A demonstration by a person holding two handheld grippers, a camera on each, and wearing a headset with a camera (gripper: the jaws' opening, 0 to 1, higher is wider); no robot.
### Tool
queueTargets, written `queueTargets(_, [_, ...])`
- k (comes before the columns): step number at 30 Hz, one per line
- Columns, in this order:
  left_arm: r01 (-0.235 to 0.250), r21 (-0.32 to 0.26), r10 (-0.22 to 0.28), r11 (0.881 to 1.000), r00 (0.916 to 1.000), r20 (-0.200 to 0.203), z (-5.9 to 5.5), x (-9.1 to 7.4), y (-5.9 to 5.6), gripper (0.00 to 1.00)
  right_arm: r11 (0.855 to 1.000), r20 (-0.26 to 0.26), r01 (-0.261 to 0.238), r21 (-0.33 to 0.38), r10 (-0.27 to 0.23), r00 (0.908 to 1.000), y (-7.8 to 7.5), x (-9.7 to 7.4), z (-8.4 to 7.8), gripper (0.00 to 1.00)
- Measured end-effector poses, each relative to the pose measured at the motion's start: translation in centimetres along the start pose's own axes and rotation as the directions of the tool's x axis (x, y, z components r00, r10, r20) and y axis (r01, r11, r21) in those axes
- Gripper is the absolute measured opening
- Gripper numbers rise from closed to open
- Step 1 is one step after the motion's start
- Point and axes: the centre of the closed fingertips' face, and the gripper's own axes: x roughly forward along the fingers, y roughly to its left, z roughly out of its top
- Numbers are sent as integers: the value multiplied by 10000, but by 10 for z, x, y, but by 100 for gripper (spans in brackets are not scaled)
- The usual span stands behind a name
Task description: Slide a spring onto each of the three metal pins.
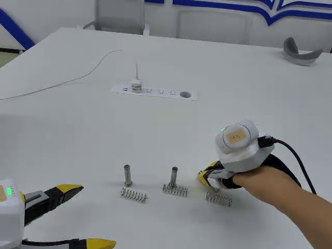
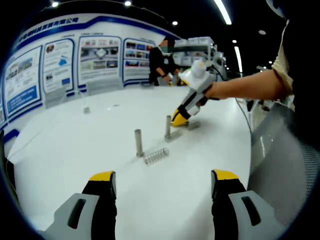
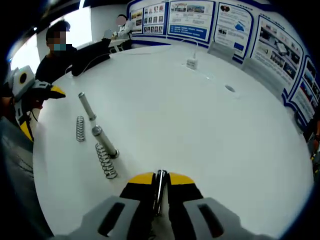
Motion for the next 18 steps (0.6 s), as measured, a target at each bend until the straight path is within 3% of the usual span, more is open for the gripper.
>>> queueTargets(9, [20,-14,-20,10000,10000,-4,0,0,0,78,9965,-493,-196,817,236,9985,-2,2,-1,10])
queueTargets(18, [46,-15,-46,10000,10000,17,0,1,-1,78,9938,-1332,-310,1064,451,9901,-1,3,-2,10])
